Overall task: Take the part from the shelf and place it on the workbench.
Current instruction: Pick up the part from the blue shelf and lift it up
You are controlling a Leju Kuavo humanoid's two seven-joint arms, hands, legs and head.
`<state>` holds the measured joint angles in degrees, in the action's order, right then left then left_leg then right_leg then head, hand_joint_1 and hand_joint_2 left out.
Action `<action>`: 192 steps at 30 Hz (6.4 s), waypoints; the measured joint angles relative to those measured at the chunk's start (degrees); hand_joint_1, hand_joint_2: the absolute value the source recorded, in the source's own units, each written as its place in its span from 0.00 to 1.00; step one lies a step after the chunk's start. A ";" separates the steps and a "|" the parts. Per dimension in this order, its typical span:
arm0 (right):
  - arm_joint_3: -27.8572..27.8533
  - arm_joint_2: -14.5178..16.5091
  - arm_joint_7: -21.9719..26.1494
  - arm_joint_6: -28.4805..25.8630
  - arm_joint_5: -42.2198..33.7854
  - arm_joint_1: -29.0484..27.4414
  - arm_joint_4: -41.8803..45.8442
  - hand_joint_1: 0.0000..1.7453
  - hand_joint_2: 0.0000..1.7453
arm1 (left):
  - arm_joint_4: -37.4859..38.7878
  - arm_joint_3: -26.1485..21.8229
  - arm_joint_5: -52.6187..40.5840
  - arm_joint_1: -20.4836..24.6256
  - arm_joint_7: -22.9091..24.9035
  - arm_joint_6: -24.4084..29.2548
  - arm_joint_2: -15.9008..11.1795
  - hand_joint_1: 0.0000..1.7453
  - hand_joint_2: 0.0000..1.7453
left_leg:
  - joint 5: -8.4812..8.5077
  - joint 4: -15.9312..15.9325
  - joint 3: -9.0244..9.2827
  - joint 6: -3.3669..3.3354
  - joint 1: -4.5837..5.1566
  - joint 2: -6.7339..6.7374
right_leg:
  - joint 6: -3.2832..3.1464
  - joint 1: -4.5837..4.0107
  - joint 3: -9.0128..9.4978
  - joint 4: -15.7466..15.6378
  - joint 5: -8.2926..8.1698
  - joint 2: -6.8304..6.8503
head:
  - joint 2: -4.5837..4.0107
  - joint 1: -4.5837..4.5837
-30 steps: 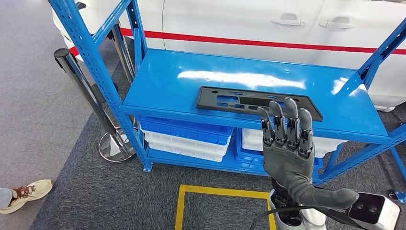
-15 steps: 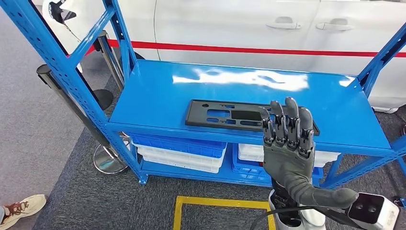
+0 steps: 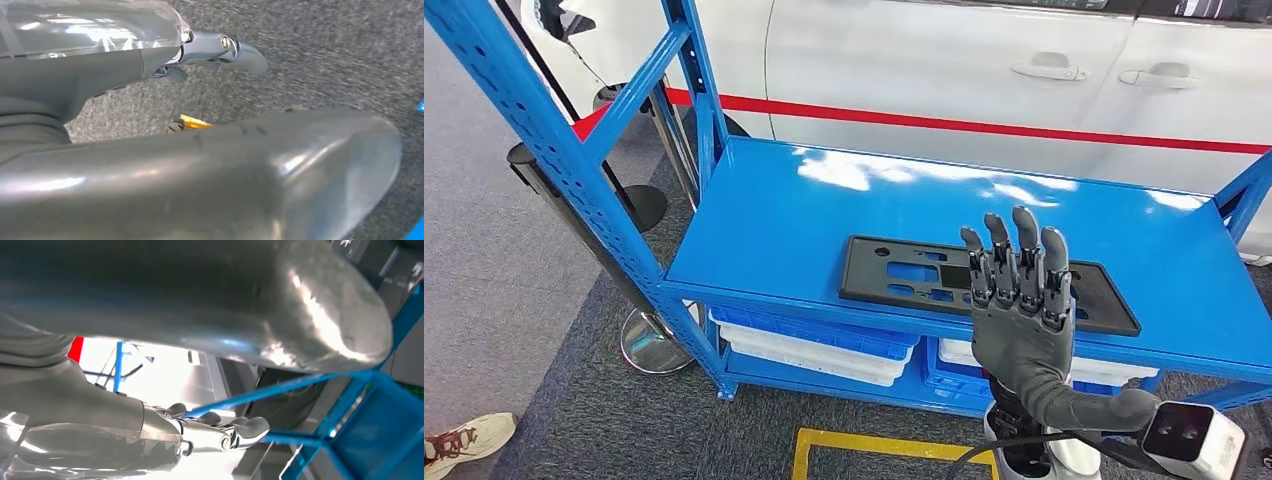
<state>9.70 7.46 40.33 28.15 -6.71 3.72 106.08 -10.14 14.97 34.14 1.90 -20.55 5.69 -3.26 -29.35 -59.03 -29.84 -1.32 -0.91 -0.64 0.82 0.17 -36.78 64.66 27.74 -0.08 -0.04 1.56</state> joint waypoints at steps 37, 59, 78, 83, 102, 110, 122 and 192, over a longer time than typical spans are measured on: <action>4.27 -13.51 -7.24 -55.58 52.83 -6.14 -15.38 0.00 1.00 | 0.17 0.32 -0.08 0.28 -0.50 -1.06 0.46 0.00 0.00 | 1.59 -0.87 -3.45 1.43 0.09 0.39 | -1.49 -0.23 4.43 -7.47 -1.50 0.00 | 0.00 -0.05; 5.19 -13.78 -12.40 -56.52 70.83 -6.79 -19.79 0.00 1.00 | 0.17 1.75 -1.16 0.66 -0.37 -1.67 0.11 0.00 0.00 | 1.49 -0.33 -2.16 -0.22 0.05 0.39 | 0.20 -0.20 2.88 -3.85 0.39 -0.13 | 0.00 -0.23; 21.03 -9.62 -22.31 -62.66 84.01 6.07 -36.01 0.00 1.00 | 0.17 2.98 -1.97 0.54 -1.20 -2.09 -0.03 0.00 0.00 | 1.13 -4.20 -4.52 2.22 -0.05 0.46 | -1.62 -0.12 4.42 -6.39 -0.95 0.10 | 0.00 -0.39; 23.51 -7.83 -22.66 -62.05 84.57 9.62 -40.03 0.00 1.00 | 0.18 3.35 -1.97 0.55 -1.24 -2.11 -0.03 0.00 0.00 | 2.05 -1.06 -3.58 0.70 0.16 0.25 | -0.50 -0.33 3.58 -5.32 -0.62 0.03 | 0.00 -0.45; 25.01 -3.19 -29.14 -63.99 84.25 20.29 -54.31 0.00 1.00 | 0.19 4.69 -2.64 0.71 -1.03 -2.79 -0.07 0.00 0.00 | -1.25 -6.64 -6.51 1.90 0.14 0.35 | -2.52 -0.27 5.11 -9.23 -2.61 0.34 | 0.00 -0.77; 24.66 -3.05 -31.14 -65.20 85.30 21.78 -59.51 0.00 1.00 | 0.19 5.21 -2.98 0.72 -0.97 -2.81 -0.36 0.00 0.00 | 2.64 -1.89 -4.40 2.25 -0.22 0.32 | -1.42 -0.32 4.19 -6.18 -0.89 0.10 | 0.00 -0.72; 20.82 -3.25 -39.59 -68.18 92.68 23.11 -64.19 0.12 1.00 | 0.19 5.53 -2.92 0.89 -1.03 -2.81 -0.28 0.00 0.00 | 2.92 -1.00 -4.42 -0.04 -0.18 0.21 | 0.43 0.05 -3.01 8.18 4.34 0.02 | 0.00 -0.93; 13.26 -11.61 -0.23 -50.56 20.04 12.33 -3.66 0.97 1.00 | 0.19 2.33 2.21 1.02 -13.91 -8.23 -1.10 0.00 1.00 | 1.81 -0.97 -3.84 1.74 -0.24 0.21 | -1.59 -0.48 2.98 -6.62 -1.93 0.16 | 0.00 -1.51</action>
<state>22.96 -4.14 40.10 -22.41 13.33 16.05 102.42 -9.94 17.30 36.35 2.92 -34.46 -2.54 -4.36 -27.54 -60.00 -33.68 0.42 -1.15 -0.43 -0.77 -0.31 -33.80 58.04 25.81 0.08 -0.04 0.04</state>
